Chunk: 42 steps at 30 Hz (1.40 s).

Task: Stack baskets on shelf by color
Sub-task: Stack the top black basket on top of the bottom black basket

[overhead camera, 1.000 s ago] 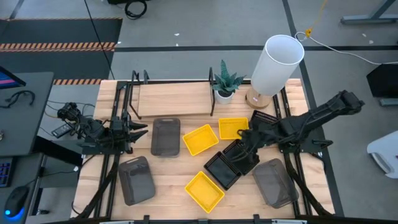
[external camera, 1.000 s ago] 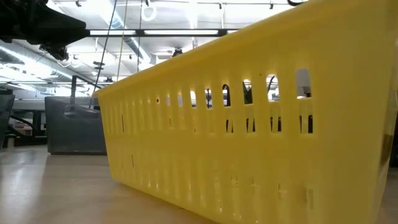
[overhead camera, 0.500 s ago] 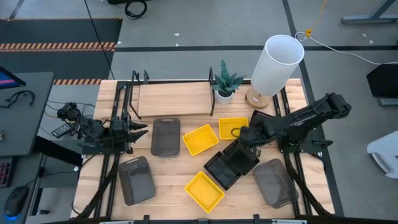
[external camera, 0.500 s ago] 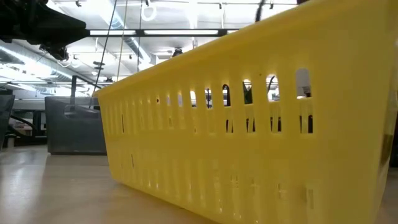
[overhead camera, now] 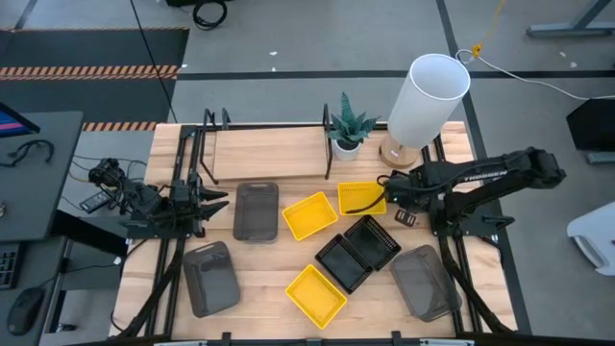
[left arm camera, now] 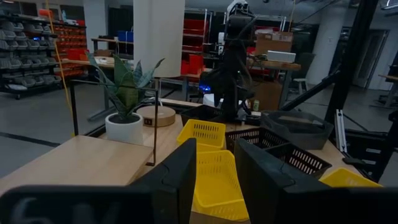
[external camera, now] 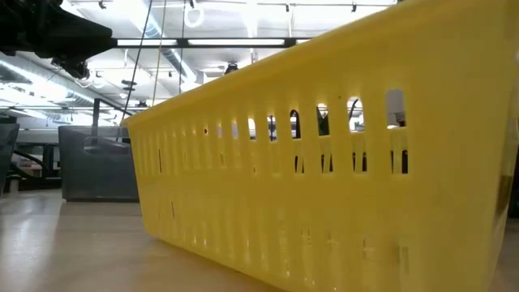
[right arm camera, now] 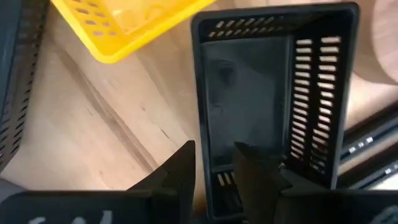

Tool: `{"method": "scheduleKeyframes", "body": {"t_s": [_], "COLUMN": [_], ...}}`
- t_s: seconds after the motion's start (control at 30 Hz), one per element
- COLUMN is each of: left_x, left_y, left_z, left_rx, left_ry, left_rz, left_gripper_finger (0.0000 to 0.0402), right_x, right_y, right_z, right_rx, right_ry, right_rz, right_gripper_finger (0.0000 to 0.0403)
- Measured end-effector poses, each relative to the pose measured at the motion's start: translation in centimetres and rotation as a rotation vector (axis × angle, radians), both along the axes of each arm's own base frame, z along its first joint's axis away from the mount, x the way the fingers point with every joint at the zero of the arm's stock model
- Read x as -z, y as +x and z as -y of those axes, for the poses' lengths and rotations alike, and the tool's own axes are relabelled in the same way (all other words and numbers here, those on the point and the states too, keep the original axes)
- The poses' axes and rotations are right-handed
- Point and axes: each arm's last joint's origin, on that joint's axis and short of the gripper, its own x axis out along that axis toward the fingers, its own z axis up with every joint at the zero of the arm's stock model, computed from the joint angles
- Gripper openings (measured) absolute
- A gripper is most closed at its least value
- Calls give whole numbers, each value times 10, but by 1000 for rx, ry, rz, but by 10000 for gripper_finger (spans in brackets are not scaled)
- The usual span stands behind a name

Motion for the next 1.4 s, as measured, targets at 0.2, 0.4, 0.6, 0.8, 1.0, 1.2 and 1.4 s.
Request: {"method": "scheduleKeyframes", "body": {"t_s": [0.2,0.4,0.6,0.8,1.0,1.2,1.4], "left_x": [0,0,0,0,0,0,0], "left_y": [0,0,0,0,0,0,0], "left_z": [0,0,0,0,0,0,0], "left_rx": [0,0,0,0,0,0,0], "left_ry": [0,0,0,0,0,0,0], "left_rz": [0,0,0,0,0,0,0], "left_gripper_finger": [117,117,117,117,117,117,117], "right_x": [12,23,31,42,54,64,54], "right_y": [7,10,14,21,30,32,32], "right_z": [6,12,14,16,16,15,15], "right_rx": [-5,7,55,58,57,55,63], "right_ry": [-2,0,27,38,67,114,114], "right_rz": [4,-28,-35,-80,-114,-174,-190], "right_gripper_finger": [178,196,165,139,109,47,12]}}
